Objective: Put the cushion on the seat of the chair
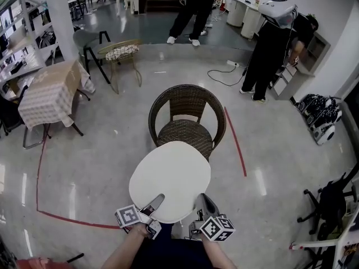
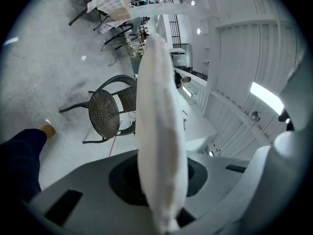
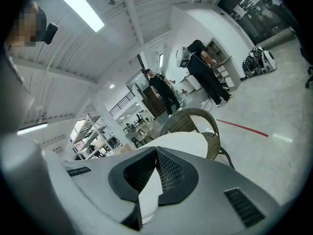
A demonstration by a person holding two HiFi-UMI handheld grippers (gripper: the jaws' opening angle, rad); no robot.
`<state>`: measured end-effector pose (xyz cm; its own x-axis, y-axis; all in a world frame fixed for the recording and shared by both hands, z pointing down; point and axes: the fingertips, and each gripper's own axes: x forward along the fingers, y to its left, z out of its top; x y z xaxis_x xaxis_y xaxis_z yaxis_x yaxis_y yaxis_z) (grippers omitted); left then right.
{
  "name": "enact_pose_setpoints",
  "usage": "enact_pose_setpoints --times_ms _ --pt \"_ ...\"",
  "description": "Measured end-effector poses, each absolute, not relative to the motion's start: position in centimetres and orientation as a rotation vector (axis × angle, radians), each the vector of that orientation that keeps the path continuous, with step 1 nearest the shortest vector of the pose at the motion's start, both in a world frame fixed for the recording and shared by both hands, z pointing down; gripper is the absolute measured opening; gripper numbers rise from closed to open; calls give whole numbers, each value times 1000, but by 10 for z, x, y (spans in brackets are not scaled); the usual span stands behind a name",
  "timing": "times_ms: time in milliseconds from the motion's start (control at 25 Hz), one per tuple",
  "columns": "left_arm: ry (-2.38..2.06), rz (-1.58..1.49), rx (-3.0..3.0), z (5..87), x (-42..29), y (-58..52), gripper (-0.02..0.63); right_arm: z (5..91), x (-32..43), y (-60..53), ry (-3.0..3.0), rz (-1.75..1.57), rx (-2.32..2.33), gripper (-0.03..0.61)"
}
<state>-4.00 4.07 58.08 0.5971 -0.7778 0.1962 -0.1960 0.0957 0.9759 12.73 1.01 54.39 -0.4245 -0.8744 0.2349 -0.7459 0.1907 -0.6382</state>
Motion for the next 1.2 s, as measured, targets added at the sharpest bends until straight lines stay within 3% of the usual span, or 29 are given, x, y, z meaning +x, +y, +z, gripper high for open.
enact_pose_setpoints --times_ms 1200 --pt "-677 -420 1534 591 -46 -153 80 548 101 -166 2216 -1055 -1686 28"
